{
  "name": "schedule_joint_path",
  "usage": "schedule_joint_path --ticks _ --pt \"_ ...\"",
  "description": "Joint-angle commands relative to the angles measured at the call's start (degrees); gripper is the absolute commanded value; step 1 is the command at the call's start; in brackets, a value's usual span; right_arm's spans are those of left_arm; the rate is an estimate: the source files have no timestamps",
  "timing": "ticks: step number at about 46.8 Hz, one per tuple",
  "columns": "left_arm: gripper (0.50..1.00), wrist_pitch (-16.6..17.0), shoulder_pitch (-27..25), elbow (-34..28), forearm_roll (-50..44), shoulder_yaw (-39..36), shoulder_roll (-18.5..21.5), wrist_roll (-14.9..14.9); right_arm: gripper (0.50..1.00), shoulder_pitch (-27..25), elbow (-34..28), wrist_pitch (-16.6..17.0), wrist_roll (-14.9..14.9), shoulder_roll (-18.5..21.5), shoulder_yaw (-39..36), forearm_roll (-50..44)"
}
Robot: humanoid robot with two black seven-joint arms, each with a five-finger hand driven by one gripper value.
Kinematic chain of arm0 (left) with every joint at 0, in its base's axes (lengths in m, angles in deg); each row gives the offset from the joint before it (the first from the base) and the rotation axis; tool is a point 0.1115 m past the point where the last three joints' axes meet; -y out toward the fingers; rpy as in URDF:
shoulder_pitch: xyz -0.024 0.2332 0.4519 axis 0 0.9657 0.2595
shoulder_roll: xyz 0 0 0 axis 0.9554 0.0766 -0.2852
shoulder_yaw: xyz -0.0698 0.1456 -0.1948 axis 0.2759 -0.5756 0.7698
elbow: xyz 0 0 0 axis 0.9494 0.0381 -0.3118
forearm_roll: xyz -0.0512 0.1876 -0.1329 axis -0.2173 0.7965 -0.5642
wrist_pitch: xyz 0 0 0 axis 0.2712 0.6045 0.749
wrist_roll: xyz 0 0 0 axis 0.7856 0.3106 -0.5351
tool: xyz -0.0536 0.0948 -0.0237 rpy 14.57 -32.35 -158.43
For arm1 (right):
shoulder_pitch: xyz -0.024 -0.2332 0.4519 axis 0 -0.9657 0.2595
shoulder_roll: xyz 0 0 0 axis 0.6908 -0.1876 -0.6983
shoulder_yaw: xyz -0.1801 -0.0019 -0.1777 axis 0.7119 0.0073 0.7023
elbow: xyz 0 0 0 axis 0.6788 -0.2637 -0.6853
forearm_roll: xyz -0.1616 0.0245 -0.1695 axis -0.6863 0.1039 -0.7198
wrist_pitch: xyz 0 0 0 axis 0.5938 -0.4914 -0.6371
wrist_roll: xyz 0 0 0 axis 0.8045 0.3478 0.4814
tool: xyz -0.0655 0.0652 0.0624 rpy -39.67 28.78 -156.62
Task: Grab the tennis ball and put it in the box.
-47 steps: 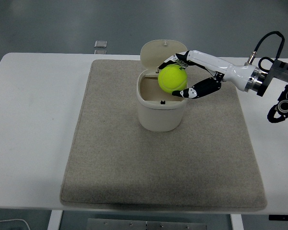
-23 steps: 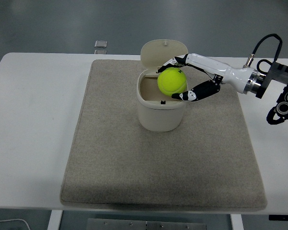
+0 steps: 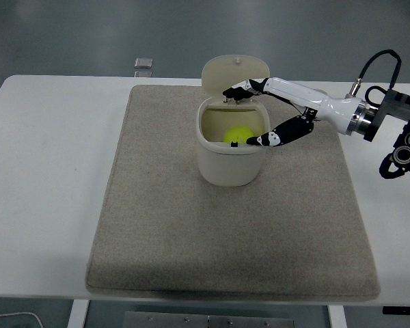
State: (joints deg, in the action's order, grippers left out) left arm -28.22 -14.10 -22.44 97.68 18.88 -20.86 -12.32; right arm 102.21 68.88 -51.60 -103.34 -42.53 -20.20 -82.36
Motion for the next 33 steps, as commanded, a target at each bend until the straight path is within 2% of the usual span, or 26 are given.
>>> schedule_joint_path --ticks 1,5,10,16,18,20,26,33 --pt "0.992 0.00 0.00 -0.08 0.00 0.00 0.00 0.05 0.860 0.08 0.00 0.34 0.00 -0.07 -0.03 0.09" --pt "0.992 0.00 0.00 0.01 0.00 0.00 0.00 0.05 0.860 0.09 0.35 1.13 -0.09 -0.25 -0.11 0.88" --pt "0.992 0.00 0.00 0.01 0.00 0.00 0.00 0.05 0.860 -0.09 1.14 5.00 0.00 -1.48 -0.46 4.13" --pt "0.992 0.00 0.00 0.01 0.00 0.00 0.00 0.05 0.860 -0.44 2.19 8.08 0.00 -5.60 -1.08 8.96" --pt "0.992 0.00 0.00 0.01 0.00 0.00 0.00 -0.04 0.864 -0.53 2.46 8.26 0.00 -6.83 -1.17 10.46" --pt "0.992 0.00 0.00 0.01 0.00 0.00 0.00 -0.04 0.909 -0.79 2.63 8.26 0.00 -8.15 -1.26 11.78" --pt "0.992 0.00 0.00 0.01 0.00 0.00 0.00 0.05 0.913 -3.16 2.64 8.34 -0.09 -11.67 -1.34 14.15" --pt "0.992 0.00 0.00 0.01 0.00 0.00 0.00 -0.04 0.913 -6.15 1.67 8.17 0.00 -12.55 -1.34 18.72"
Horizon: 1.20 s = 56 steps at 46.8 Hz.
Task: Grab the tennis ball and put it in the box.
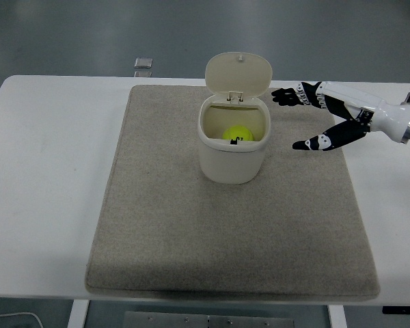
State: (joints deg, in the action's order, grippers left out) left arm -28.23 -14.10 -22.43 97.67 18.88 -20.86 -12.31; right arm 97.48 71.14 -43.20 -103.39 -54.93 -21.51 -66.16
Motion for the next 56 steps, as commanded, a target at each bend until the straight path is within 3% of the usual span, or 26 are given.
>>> schedule_joint_path --ticks 1,10,25,38,47,56 --pt "0.992 0.00 0.00 0.00 0.00 0.00 0.00 -0.05 0.913 -1.78 -0.86 -0.41 0.05 -0.16 -0.04 3.48" --pt "0.992 0.00 0.00 0.00 0.00 0.00 0.00 0.03 0.913 -3.45 -4.46 -1.29 1.02 0.11 -0.56 13.32" --pt "0.992 0.00 0.00 0.00 0.00 0.00 0.00 0.03 0.913 -4.42 -9.56 -4.36 7.43 0.99 -1.70 34.59" --pt "0.992 0.00 0.00 0.00 0.00 0.00 0.00 0.03 0.911 -4.24 -15.36 -8.23 11.92 4.94 -4.16 49.27" --pt "0.992 0.00 0.00 0.00 0.00 0.00 0.00 0.03 0.911 -3.80 -18.70 -10.43 12.27 9.42 -7.24 52.88" --pt "0.992 0.00 0.00 0.00 0.00 0.00 0.00 -0.05 0.911 -3.72 -22.92 -11.31 15.35 14.43 -8.47 52.80"
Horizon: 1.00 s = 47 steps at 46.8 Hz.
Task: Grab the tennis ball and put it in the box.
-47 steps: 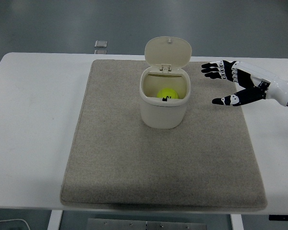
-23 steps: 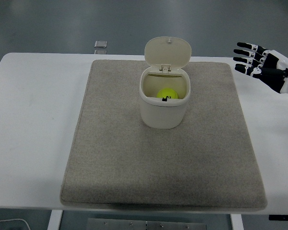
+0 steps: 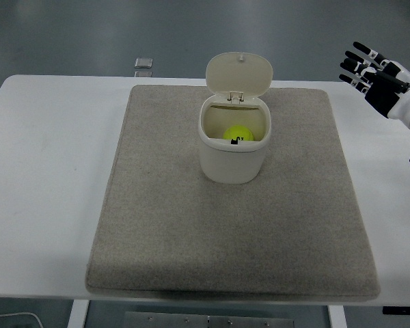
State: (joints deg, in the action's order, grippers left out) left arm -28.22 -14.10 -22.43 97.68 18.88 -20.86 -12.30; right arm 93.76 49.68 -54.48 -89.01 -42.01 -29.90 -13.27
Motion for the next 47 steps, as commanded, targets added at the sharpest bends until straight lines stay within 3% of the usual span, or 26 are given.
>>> schedule_joint_path --ticks 1,47 --pt "0.992 0.00 0.00 0.00 0.00 0.00 0.00 -0.06 0.911 0.00 -1.89 -0.03 1.22 1.87 -0.08 -0.09" --pt "0.992 0.00 0.00 0.00 0.00 0.00 0.00 0.03 0.913 1.06 -2.69 0.41 0.96 2.31 -1.83 0.08"
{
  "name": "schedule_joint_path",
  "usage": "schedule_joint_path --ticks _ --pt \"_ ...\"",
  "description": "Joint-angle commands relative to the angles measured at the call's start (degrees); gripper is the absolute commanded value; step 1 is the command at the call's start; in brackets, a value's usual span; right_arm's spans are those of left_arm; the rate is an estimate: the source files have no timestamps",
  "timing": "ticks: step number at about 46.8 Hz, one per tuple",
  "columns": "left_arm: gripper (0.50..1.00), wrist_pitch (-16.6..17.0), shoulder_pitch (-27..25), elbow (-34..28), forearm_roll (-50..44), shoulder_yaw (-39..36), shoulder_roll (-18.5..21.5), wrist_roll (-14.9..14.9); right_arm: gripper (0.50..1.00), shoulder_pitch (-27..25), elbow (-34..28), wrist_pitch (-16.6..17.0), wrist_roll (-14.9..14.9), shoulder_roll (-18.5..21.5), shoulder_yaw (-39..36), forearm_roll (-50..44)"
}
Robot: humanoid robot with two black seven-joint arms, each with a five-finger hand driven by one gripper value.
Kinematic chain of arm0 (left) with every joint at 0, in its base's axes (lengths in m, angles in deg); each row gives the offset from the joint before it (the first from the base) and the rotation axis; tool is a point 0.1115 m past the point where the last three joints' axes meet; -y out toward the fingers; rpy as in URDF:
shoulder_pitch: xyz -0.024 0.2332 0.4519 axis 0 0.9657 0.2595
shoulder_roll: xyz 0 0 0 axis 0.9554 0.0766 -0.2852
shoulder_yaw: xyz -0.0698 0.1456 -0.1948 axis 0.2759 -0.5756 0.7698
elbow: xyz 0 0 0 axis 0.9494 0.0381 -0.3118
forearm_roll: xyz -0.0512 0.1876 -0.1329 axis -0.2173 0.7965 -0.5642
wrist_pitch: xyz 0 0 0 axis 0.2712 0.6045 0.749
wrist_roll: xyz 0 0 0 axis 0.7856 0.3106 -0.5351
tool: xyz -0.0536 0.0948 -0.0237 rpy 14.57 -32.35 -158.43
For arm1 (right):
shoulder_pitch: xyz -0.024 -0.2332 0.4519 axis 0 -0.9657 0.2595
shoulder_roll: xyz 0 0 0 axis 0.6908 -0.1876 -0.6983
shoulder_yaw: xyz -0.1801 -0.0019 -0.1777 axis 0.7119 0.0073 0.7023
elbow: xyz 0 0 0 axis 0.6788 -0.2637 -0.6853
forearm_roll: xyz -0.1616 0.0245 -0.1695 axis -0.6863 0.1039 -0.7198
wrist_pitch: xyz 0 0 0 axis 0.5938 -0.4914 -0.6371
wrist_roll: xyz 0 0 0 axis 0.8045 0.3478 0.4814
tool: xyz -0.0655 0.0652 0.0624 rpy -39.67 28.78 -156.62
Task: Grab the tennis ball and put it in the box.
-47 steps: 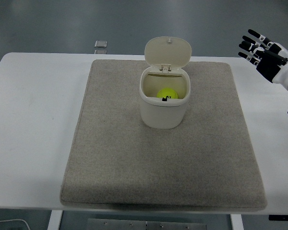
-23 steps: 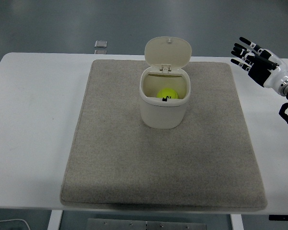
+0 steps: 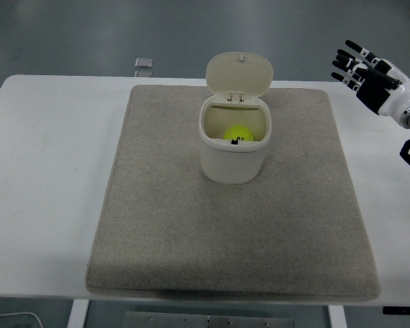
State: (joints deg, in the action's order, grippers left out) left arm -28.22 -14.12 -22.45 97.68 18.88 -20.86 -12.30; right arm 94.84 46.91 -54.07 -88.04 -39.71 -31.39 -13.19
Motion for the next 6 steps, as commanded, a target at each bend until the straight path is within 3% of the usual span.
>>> schedule_joint_path --ticks 1,6 --pt "0.992 0.00 0.02 0.03 0.00 0.00 0.00 -0.06 0.913 -0.02 0.00 0.00 0.00 0.01 -0.34 -0.08" --pt "0.992 0.00 0.02 0.03 0.00 0.00 0.00 -0.06 0.913 -0.11 0.08 0.00 0.00 0.01 -0.34 0.01"
